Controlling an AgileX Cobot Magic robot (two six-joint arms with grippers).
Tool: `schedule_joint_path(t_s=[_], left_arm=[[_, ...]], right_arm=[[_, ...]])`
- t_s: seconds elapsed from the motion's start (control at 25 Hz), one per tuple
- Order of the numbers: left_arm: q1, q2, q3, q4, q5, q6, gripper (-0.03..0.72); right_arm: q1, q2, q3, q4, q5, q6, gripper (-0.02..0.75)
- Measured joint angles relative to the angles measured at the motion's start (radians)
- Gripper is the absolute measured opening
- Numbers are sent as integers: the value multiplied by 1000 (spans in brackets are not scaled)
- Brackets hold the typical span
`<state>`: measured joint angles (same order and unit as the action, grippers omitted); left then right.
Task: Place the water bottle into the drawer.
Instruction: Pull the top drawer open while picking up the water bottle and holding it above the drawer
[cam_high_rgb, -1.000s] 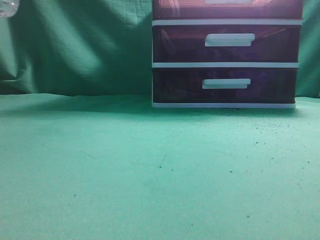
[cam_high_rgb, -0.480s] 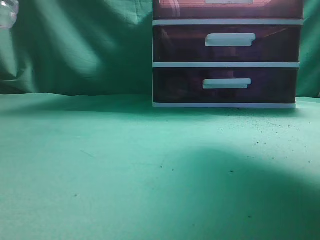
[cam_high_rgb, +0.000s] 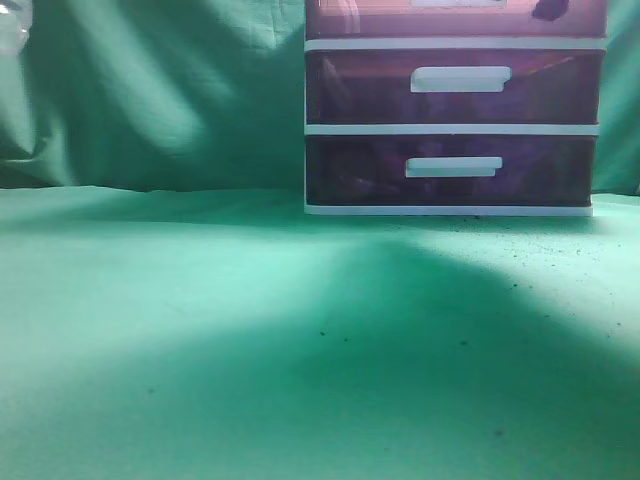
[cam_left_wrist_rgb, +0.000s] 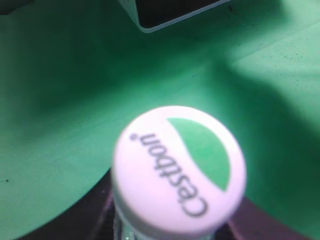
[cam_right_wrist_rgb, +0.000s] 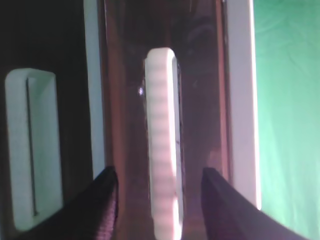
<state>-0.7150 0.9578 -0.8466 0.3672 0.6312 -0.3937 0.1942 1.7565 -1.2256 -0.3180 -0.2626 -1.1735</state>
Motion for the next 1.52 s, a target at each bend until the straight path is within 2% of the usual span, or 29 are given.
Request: schedule_joint_path(t_s=[0.2,0.32,0.36,0.56,0.96,1.16,1.32,1.52], left_arm=[[0,0,0,22,6,0,246],[0,0,0,48,6,0,246],[0,0,0,55,6,0,246],[0,0,0,69,6,0,246],[0,0,0,83,4,0,246],[0,0,0,83,-2,0,246],[0,0,0,83,-2,0,246],[0,2,-23,81,-11,0,246]], right_arm=[[0,68,-76,0,-5,16,339],[0,73,-80,-2,1,22,120],[0,71,-81,-8,3,21,85],[0,18,-17,-32,12,12,88],[5,-250,347,-72,-66,20,88],[42,-360,486,-72,-67,50,88],[82,-387,535,-72,-54,67,88],[88,-388,537,-68,-50,69,88]])
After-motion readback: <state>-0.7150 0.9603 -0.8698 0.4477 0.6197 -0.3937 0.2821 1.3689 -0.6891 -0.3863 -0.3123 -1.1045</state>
